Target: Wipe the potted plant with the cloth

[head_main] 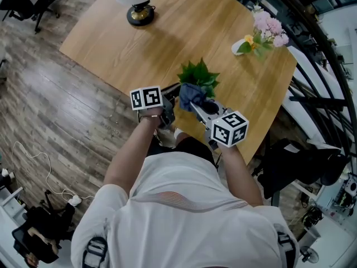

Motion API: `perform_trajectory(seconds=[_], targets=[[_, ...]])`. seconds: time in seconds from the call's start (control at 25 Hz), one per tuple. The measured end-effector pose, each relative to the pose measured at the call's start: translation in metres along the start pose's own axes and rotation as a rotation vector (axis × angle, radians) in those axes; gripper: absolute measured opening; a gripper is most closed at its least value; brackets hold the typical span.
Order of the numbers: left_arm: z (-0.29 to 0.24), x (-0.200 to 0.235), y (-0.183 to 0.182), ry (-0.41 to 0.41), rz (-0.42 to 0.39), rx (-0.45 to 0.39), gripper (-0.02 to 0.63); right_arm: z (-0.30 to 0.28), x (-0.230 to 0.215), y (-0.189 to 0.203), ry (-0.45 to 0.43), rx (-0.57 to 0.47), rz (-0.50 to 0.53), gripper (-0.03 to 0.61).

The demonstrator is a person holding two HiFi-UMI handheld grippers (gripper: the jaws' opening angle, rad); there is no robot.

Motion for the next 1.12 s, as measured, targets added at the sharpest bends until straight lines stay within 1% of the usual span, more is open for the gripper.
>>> perform_trajectory(seconds=[0.08,0.24,0.4,0.48,0.56,0.68,0.72,0.76,0.8,0.84,0.92,1.0,1.12], targets=[[-0.001,0.0,0.0,0.0,-0.006,0.003,0.117,-0.002,-0.014,0.025,0.038,0.055,-0.004,0.137],[0.0,0.0,0.0,0.0,-0.014,0.012,0.117,0.015,-0.051,0.055,0.112,0.042,-0.156,0.138],[-0.001,-0.001,-0.001,0.001,-0.018,0.017,0.117,0.035,-0.092,0.08,0.268,0.069,-0.298,0.137],[-0.001,-0.002,-0.002,-0.009,-0.045,0.014,0.117,0.046,-0.106,0.089,0.341,0.08,-0.349,0.137],[0.003,-0.004,-0.003,-0.033,-0.084,-0.013,0.115,0.058,-0.11,0.088,0.383,0.053,-0.355,0.137],[0.018,-0.013,-0.011,-0.079,-0.133,-0.085,0.115,0.077,-0.108,0.073,0.428,-0.025,-0.313,0.137],[0.026,-0.019,-0.015,-0.098,-0.169,-0.104,0.115,0.084,-0.106,0.063,0.448,-0.056,-0.285,0.137],[0.033,-0.025,-0.021,-0.123,-0.224,-0.118,0.112,0.091,-0.104,0.053,0.469,-0.091,-0.25,0.137],[0.042,-0.032,-0.027,-0.152,-0.296,-0.131,0.104,0.096,-0.1,0.041,0.489,-0.129,-0.211,0.137],[0.052,-0.042,-0.034,-0.18,-0.376,-0.147,0.082,0.102,-0.096,0.028,0.506,-0.168,-0.171,0.135],[0.072,-0.067,-0.048,-0.217,-0.53,-0.188,0.057,0.111,-0.084,0.003,0.529,-0.244,-0.098,0.135],[0.093,-0.094,-0.06,-0.234,-0.66,-0.228,0.04,0.119,-0.066,-0.022,0.527,-0.322,-0.041,0.135],[0.121,-0.138,-0.07,-0.243,-0.83,-0.278,0.029,0.127,-0.03,-0.058,0.506,-0.434,0.051,0.135]])
Point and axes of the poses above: the fingertips, and each gripper's own axes: z backward along the fingers, x to its left, y out of its underside, the point moved 4 cm from there along z, backward along the fingers
